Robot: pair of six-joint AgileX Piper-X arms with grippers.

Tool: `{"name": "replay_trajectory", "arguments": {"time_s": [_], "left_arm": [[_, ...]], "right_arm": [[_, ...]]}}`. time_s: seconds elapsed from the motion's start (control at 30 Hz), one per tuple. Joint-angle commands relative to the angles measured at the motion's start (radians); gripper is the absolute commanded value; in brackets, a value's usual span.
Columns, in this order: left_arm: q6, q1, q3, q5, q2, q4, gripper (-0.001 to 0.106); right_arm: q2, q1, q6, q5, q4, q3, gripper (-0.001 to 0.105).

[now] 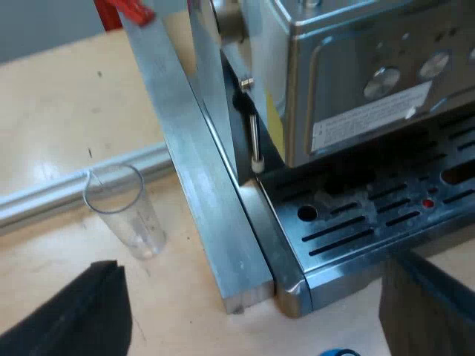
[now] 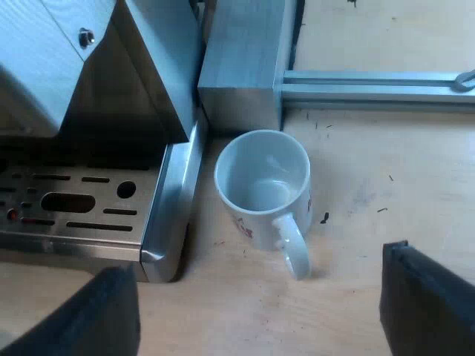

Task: Grind coffee beans and then tamp

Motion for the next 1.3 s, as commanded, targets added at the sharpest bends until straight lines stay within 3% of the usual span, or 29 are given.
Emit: {"name": "replay_trajectory", "arguments": {"time_s": [0.03, 0.47, 0.6, 0.93, 1.07, 1.3], "left_arm": [[-0.009, 0.004, 0.013, -0.007, -0.058, -0.002, 0.071], [-0.009, 0.004, 0.143, -0.163, -0.4, -0.002, 0.071], [-0.009, 0.004, 0.18, -0.163, -0.501, 0.007, 0.071], [-0.009, 0.004, 0.209, -0.163, -0.652, 0.033, 0.071], [0.002, 0.004, 0.209, -0.163, -0.697, 0.088, 0.071], [0.002, 0.004, 0.202, -0.165, -0.761, 0.208, 0.071]], "right_arm": [[-0.068, -0.002, -0.018, 0.003, 0.006, -0.009, 0.069], [-0.358, -0.002, 0.007, 0.001, 0.064, -0.006, 0.069], [-0.411, -0.002, 0.024, 0.001, 0.064, -0.002, 0.069], [-0.661, -0.002, 0.066, 0.001, 0.064, 0.105, 0.069], [-0.744, -0.002, 0.066, -0.003, 0.072, 0.148, 0.069], [-0.738, 0.001, 0.062, -0.029, 0.046, 0.174, 0.069]]}}
